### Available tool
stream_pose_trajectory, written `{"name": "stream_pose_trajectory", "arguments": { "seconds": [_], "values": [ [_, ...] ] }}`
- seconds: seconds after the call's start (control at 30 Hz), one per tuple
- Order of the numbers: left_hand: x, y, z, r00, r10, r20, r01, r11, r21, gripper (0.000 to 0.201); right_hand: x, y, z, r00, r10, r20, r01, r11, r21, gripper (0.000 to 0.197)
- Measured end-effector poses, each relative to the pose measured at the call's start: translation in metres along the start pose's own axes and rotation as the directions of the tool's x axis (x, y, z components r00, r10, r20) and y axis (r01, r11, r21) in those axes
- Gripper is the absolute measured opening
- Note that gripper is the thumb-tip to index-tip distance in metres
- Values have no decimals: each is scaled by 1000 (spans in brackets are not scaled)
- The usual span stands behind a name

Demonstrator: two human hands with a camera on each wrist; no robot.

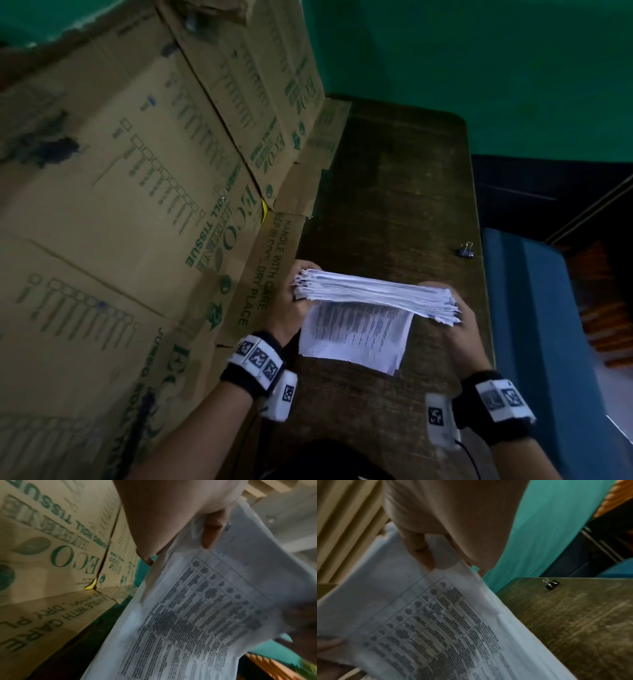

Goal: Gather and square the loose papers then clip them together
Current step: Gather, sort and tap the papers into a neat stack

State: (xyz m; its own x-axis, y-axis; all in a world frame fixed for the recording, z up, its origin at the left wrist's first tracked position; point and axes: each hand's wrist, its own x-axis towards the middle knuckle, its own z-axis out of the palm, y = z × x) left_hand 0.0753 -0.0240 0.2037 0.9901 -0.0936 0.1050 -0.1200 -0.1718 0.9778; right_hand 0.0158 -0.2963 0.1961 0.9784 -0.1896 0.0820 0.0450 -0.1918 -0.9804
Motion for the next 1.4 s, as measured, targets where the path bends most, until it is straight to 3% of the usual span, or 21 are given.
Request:
{"name": "stream_pose_trajectory", "arguments": {
  "seconds": [0.07,0.17,0.23,0.4,0.47,0.57,0.7,0.77,0.83,0.87,0.93,1.0,1.07,1.2,1.3,1.4],
  "values": [
    [4,-2,7,1000,8,-19,-8,1000,31,22,8,-6,13,999,2,-45,-3,1000,-20,34],
    [14,2,13,995,95,-44,-91,992,92,24,24,-21,20,982,-129,-136,121,990,-67,25],
    [20,18,18,989,122,-80,-120,992,33,28,31,-34,19,968,-180,-175,171,983,-65,23],
    [18,42,24,899,379,-219,-372,925,76,25,28,-61,15,912,-346,-219,338,938,-74,20],
    [11,30,29,916,346,-202,-345,938,43,31,22,-51,15,921,-330,-209,320,944,-82,21],
    [1,4,35,971,211,-114,-217,975,-41,43,17,-22,10,969,-185,-165,190,982,16,37],
    [4,-8,21,978,189,-85,-191,982,-7,44,22,-3,-7,984,-141,-107,150,985,81,49],
    [8,-3,21,998,29,-62,-32,998,-48,27,26,-7,-4,990,-134,-43,136,990,39,45],
    [13,0,24,986,-156,-51,154,987,-42,24,33,-6,1,987,-162,3,162,987,9,39],
    [16,-4,21,989,-141,-48,138,989,-56,20,35,-6,1,986,-167,-3,167,985,34,38],
    [19,-11,14,997,-63,-53,60,997,-48,32,38,-3,-3,984,-172,-40,174,981,82,35],
    [22,-23,17,992,-125,-2,124,986,110,46,37,-2,1,988,-154,-8,154,988,24,34],
    [25,-24,26,977,-210,-43,214,950,226,47,40,3,8,996,-86,15,87,996,-32,27],
    [35,-14,34,990,-3,-141,16,996,92,40,42,0,11,994,-50,-102,59,995,80,43],
    [33,-5,37,985,93,-145,-98,995,-30,34,33,0,1,972,-85,-219,114,986,119,27],
    [23,-29,44,992,87,-96,-86,996,17,35,21,18,-5,984,-37,-176,46,998,50,28]
  ]
}}
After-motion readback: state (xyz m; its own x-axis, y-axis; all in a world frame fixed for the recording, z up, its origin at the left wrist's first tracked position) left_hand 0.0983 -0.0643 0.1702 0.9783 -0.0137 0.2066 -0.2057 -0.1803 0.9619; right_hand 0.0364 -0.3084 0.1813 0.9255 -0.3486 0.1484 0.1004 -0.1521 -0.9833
